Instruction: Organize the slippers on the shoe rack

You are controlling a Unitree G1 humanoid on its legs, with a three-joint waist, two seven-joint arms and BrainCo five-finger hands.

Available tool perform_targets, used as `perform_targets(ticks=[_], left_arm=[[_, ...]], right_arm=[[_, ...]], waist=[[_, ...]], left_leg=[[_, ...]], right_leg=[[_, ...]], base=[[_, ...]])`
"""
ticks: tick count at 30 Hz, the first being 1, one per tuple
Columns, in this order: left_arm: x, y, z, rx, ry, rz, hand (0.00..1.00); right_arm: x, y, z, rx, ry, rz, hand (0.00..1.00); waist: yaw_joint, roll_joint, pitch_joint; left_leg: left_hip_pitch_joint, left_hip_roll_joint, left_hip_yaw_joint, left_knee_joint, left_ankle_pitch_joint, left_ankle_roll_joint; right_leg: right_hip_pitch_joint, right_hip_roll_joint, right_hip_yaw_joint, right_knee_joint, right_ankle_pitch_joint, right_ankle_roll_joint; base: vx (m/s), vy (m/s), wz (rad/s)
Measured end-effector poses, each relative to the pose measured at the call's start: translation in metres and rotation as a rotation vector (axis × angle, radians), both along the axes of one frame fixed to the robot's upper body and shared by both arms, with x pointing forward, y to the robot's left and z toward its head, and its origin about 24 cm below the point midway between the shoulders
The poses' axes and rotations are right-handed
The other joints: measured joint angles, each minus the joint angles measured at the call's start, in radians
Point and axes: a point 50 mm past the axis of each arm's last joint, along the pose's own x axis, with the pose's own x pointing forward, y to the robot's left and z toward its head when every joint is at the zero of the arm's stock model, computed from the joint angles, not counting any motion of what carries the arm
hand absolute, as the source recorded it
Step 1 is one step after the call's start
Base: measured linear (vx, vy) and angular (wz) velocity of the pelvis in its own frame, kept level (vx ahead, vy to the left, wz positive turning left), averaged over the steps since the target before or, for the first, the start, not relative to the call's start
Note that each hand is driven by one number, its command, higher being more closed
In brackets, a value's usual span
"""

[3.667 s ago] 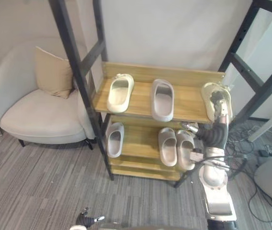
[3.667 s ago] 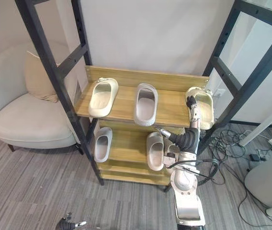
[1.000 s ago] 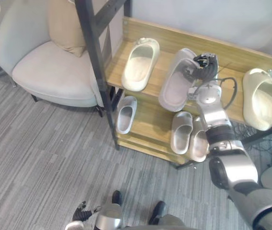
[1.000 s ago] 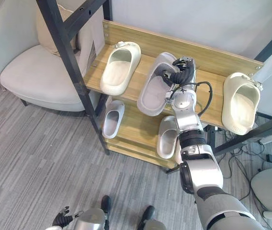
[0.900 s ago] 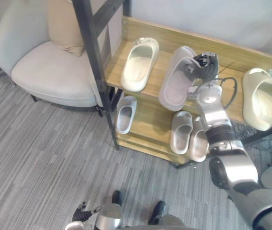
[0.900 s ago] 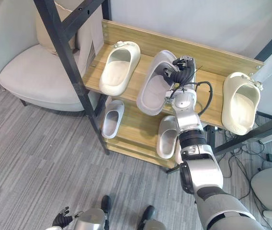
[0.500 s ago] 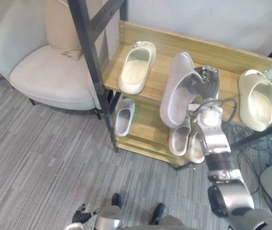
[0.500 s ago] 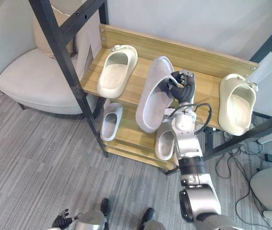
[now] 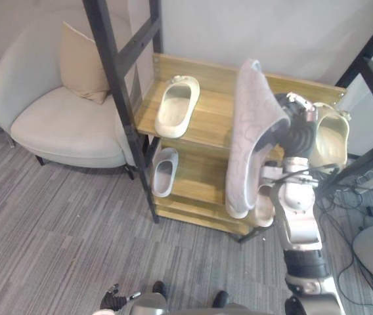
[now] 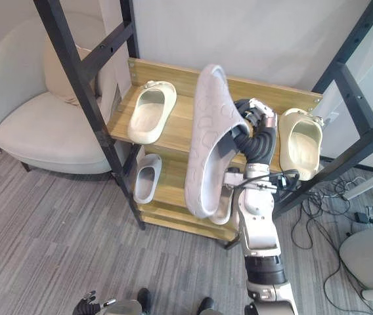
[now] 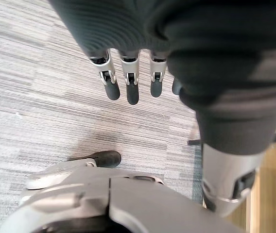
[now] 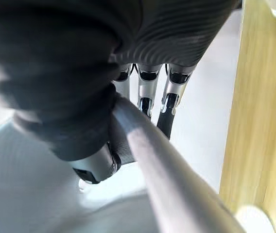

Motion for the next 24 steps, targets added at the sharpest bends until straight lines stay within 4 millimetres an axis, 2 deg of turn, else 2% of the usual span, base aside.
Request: perform_targets(ticks=[3,6,11,13,15,16,17,19,20,22,24], left_arm=[[0.000,-0.001,0.000,0.000,0.002,-0.018,0.00],[-0.002,-0.003,-0.002,-0.004,0.017,-0.027,0.00],[-0.005,-0.009,-0.004,-0.016,0.034,-0.051,0.00],[-0.005,-0.011,-0.004,-0.021,0.035,-0.053,0.00],[-0.004,-0.011,-0.004,-0.026,0.031,-0.056,0.00],[-0.001,-0.011,-0.004,-0.027,0.023,-0.056,0.00],[0.004,-0.012,-0.003,-0.028,0.006,-0.060,0.00],[0.017,-0.017,-0.001,-0.045,-0.031,-0.070,0.00],[0.023,-0.019,0.001,-0.058,-0.049,-0.080,0.00],[0.034,-0.021,0.004,-0.072,-0.088,-0.074,0.00],[0.044,-0.020,0.008,-0.082,-0.127,-0.052,0.00]], right_arm=[[-0.007,0.008,-0.020,-0.013,0.078,0.076,1.00],[-0.023,0.018,-0.050,-0.036,0.201,0.164,1.00],[-0.041,0.029,-0.110,-0.064,0.472,0.267,1.00],[-0.044,0.027,-0.134,-0.072,0.588,0.274,1.00],[-0.046,0.026,-0.156,-0.083,0.695,0.273,1.00],[-0.046,0.025,-0.160,-0.084,0.714,0.267,1.00],[-0.043,0.024,-0.163,-0.090,0.728,0.256,1.00],[-0.031,0.019,-0.160,-0.120,0.722,0.232,1.00],[-0.018,0.015,-0.154,-0.145,0.700,0.212,1.00],[0.002,0.013,-0.138,-0.192,0.639,0.168,1.00],[0.023,0.007,-0.114,-0.227,0.556,0.112,1.00]], waist=[[-0.002,0.004,-0.002],[-0.004,0.018,-0.011],[-0.008,0.046,-0.032],[-0.008,0.053,-0.034],[-0.006,0.059,-0.042],[-0.006,0.056,-0.039],[-0.006,0.062,-0.021],[-0.006,0.087,0.012],[-0.006,0.103,0.044],[-0.006,0.117,0.084],[-0.001,0.111,0.128]], left_leg=[[0.014,0.000,0.002,0.000,-0.001,0.000],[0.022,-0.002,-0.002,0.000,-0.001,0.000],[0.017,-0.002,-0.006,-0.001,-0.010,-0.008],[0.013,-0.001,-0.007,-0.004,-0.016,-0.006],[-0.038,0.003,-0.008,0.037,-0.032,-0.003],[-0.075,0.005,-0.012,0.092,-0.053,-0.005],[-0.143,0.012,-0.022,0.214,-0.089,0.002],[-0.257,0.038,-0.026,0.406,-0.164,0.006],[-0.316,0.054,-0.034,0.506,-0.198,0.010],[-0.403,0.071,-0.056,0.615,-0.251,0.009],[-0.497,0.078,-0.071,0.723,-0.296,0.013]], right_leg=[[0.011,0.000,0.002,0.002,0.000,0.000],[0.023,-0.001,-0.001,-0.001,-0.001,0.002],[0.022,-0.003,-0.009,-0.001,-0.007,0.010],[0.018,-0.003,-0.011,0.007,-0.026,0.010],[-0.044,-0.017,-0.012,0.077,-0.059,0.006],[-0.070,-0.027,-0.012,0.114,-0.070,0.000],[-0.112,-0.044,-0.015,0.183,-0.083,-0.001],[-0.174,-0.055,-0.020,0.286,-0.127,-0.006],[-0.210,-0.062,-0.023,0.357,-0.156,-0.008],[-0.281,-0.077,-0.035,0.469,-0.207,-0.014],[-0.374,-0.109,-0.037,0.599,-0.269,-0.015]], base=[[-0.04,-0.014,-0.03],[-0.04,-0.021,0.04],[0.00,-0.003,0.01],[-0.04,-0.028,0.01],[-0.01,-0.023,0.06],[0.01,-0.036,0.17],[-0.01,-0.041,0.18],[-0.03,-0.008,0.19],[-0.07,0.025,0.21],[-0.11,0.022,0.27],[-0.18,-0.006,0.23]])
